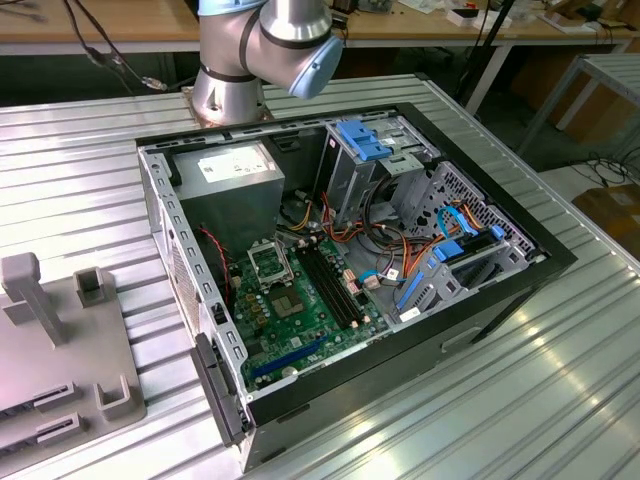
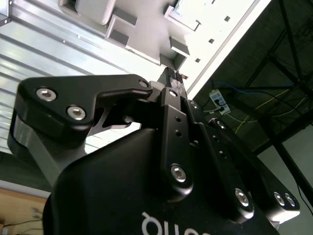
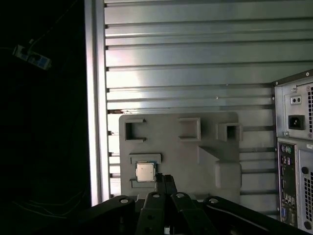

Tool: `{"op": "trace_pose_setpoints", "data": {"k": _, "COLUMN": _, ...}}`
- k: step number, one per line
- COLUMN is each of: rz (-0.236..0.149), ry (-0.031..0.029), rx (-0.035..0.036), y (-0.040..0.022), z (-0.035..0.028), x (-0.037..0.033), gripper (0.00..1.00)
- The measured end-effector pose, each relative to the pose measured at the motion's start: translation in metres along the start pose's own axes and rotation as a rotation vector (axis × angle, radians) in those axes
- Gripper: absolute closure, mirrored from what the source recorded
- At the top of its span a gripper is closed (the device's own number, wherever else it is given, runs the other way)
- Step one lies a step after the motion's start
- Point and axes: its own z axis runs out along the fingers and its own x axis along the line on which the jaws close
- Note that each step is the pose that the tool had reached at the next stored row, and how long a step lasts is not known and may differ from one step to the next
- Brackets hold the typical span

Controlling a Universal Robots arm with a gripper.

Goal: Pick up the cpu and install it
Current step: 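Reach for the cpu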

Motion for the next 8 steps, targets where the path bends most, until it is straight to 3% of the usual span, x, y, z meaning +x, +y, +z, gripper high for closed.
{"op": "trace_pose_setpoints", "data": {"k": 6, "rz": -0.001, "ry": -0.0006, "rx": -0.0004, "y": -0.0040, "z": 0.0019, "x": 0.0198, "gripper": 0.89}}
{"op": "trace_pose_setpoints", "data": {"k": 8, "rz": -0.001, "ry": -0.0005, "rx": -0.0004, "y": -0.0062, "z": 0.0028, "x": 0.0231, "gripper": 0.89}}
